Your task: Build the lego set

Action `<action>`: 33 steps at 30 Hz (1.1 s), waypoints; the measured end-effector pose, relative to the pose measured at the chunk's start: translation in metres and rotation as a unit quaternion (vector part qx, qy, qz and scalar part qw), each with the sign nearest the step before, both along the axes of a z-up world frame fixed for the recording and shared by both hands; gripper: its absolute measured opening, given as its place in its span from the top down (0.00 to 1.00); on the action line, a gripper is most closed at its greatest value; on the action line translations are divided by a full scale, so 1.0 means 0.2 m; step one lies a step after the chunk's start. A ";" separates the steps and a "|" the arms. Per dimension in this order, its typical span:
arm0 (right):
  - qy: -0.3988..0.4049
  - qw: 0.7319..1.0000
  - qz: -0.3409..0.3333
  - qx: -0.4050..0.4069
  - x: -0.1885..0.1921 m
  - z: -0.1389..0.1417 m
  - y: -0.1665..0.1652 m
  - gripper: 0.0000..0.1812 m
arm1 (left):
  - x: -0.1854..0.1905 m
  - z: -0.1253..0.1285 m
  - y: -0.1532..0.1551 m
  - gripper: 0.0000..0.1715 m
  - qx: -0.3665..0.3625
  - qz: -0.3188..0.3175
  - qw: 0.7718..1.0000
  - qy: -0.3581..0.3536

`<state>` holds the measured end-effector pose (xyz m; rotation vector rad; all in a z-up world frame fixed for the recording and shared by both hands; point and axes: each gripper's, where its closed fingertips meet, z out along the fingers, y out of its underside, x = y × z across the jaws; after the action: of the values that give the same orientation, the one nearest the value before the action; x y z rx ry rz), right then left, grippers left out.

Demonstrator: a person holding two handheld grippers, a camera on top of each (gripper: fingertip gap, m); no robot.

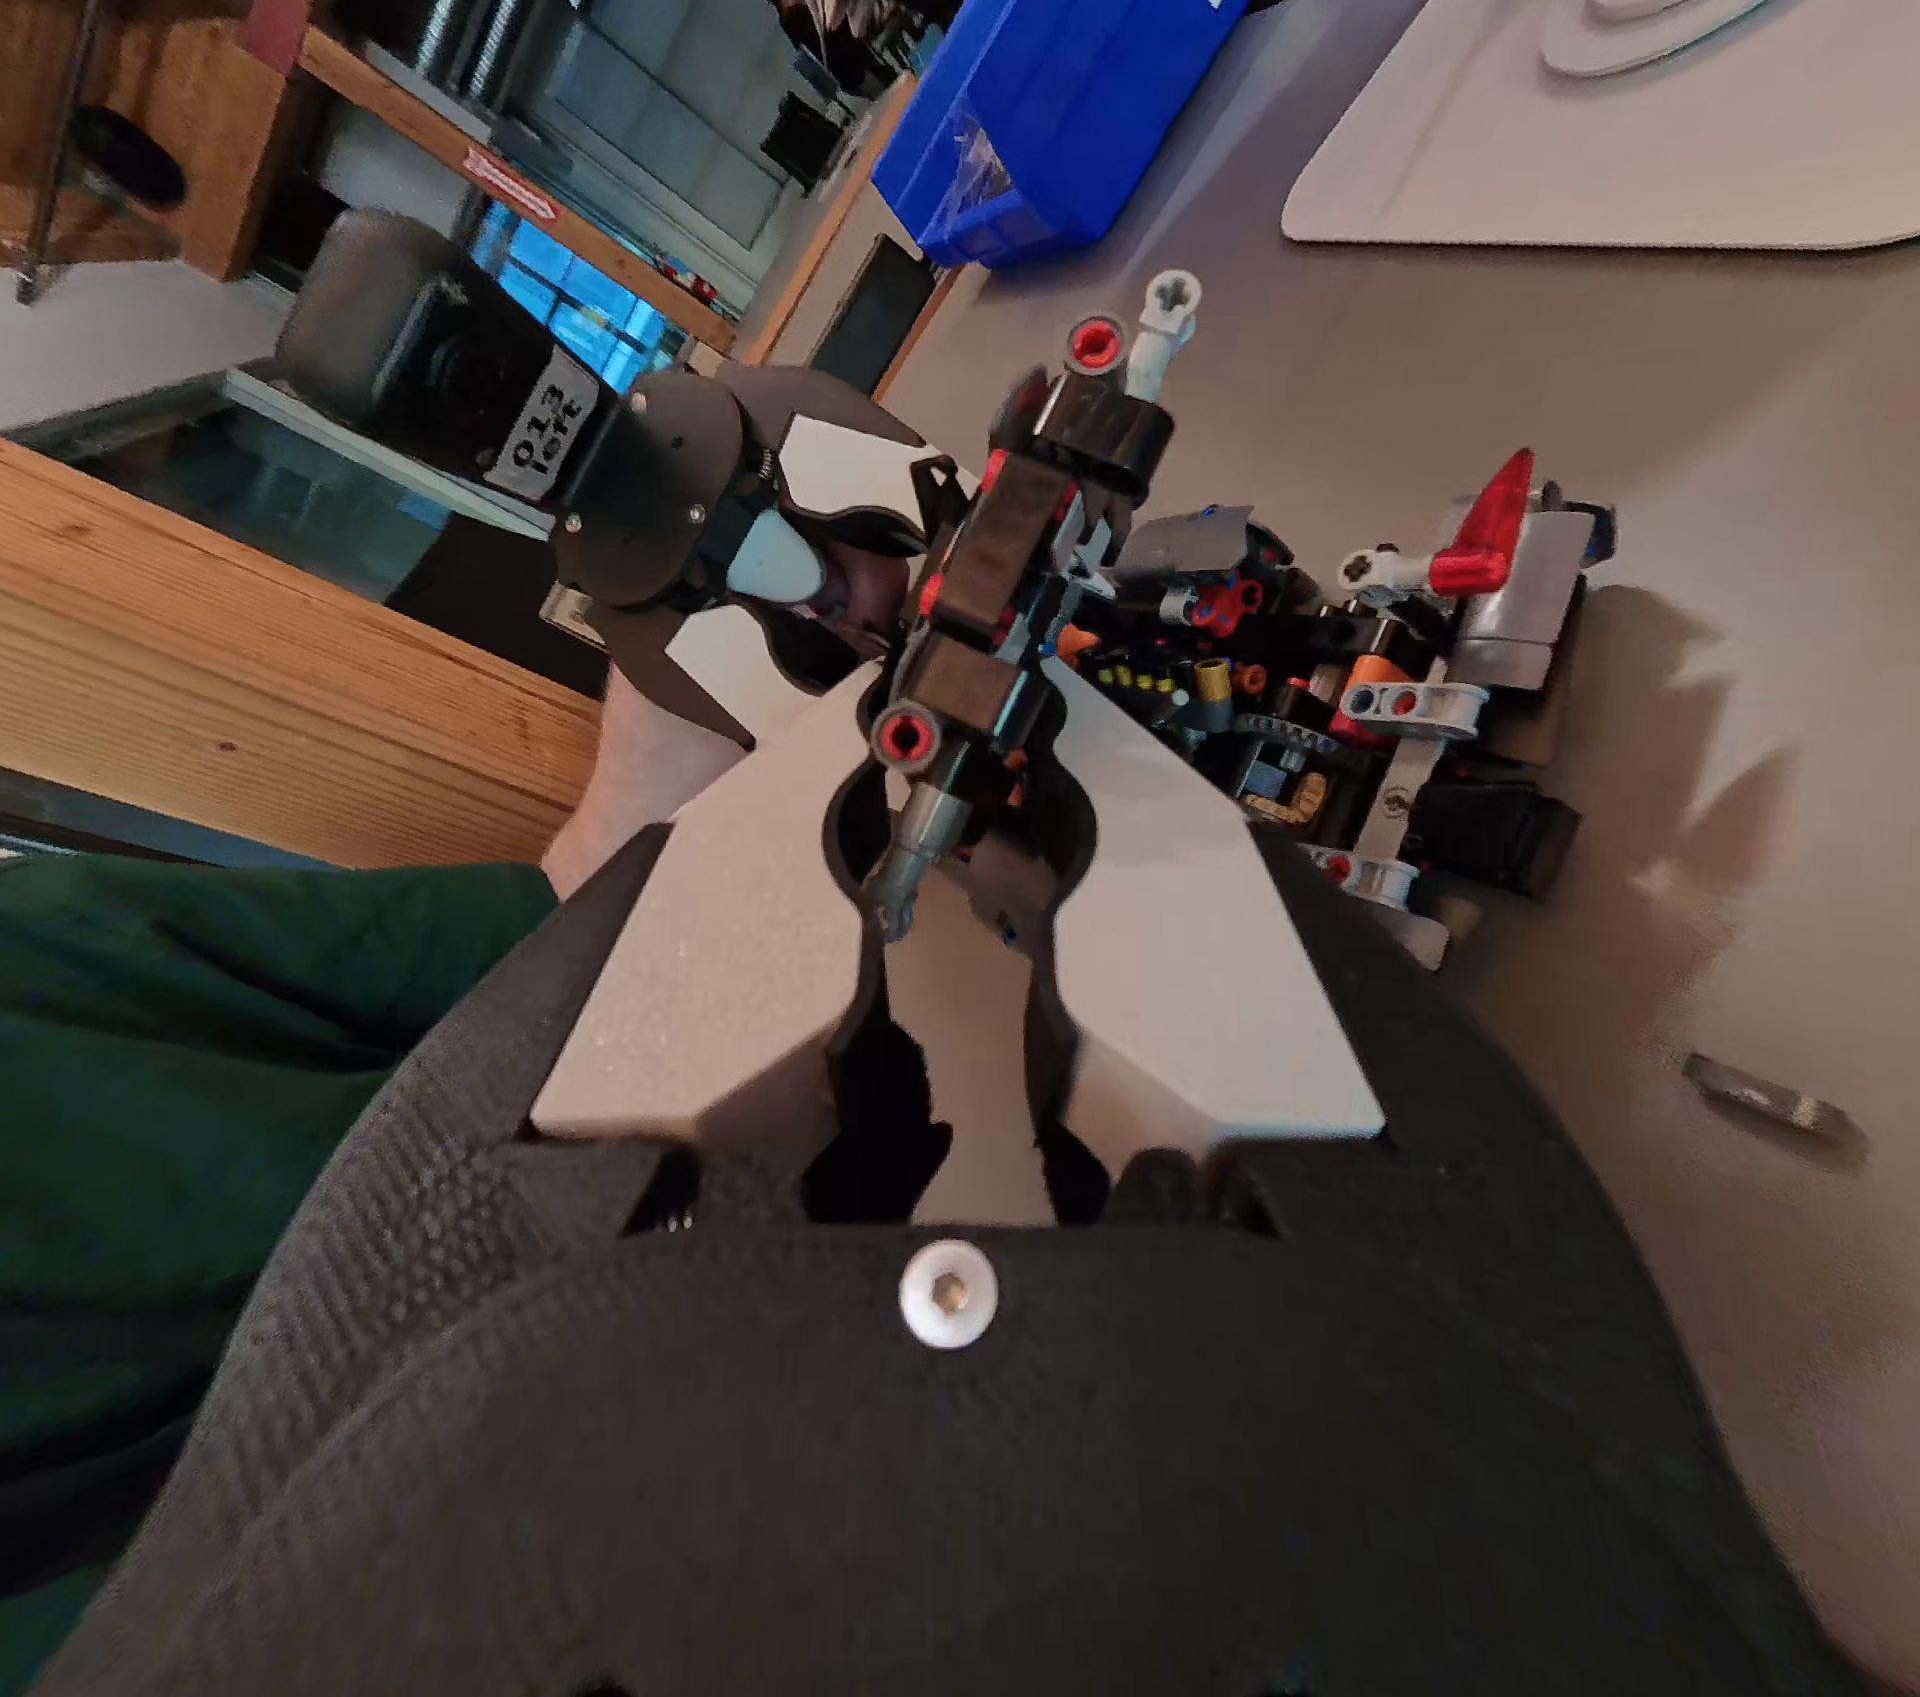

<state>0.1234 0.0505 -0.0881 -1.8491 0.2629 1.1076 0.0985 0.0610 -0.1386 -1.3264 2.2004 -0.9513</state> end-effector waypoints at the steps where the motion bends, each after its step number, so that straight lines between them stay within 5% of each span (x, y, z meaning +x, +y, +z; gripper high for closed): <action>1: 0.015 1.000 -0.003 0.005 0.01 0.01 0.00 0.89 | 0.00 0.01 0.00 0.64 0.008 0.000 1.000 -0.007; 6: 0.090 0.995 -0.023 0.047 0.06 0.08 -0.02 0.89 | 0.03 0.07 0.00 0.60 0.016 0.008 0.999 -0.046; 12: 0.134 0.986 -0.011 0.097 0.05 0.20 -0.04 0.89 | 0.05 0.17 -0.03 0.71 0.021 0.001 0.995 -0.100; 16: 0.128 0.983 -0.013 0.127 0.07 0.27 -0.06 0.89 | 0.01 0.26 -0.06 0.70 -0.073 -0.019 0.990 -0.115; 21: 0.156 0.972 0.032 0.175 0.03 0.38 -0.12 0.89 | -0.05 0.52 -0.09 0.79 -0.284 -0.055 0.942 -0.170; 25: 0.180 0.962 0.047 0.201 0.01 0.43 -0.14 0.89 | -0.09 0.60 -0.15 0.88 -0.340 -0.091 0.916 -0.194; 33: 0.178 0.948 0.091 0.248 -0.06 0.52 -0.19 0.89 | -0.18 0.78 -0.17 0.87 -0.450 -0.148 0.849 -0.236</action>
<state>0.1107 0.0129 0.0150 -1.2393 0.0095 1.4825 0.0625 0.0271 0.0175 -0.8778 1.5981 -2.3295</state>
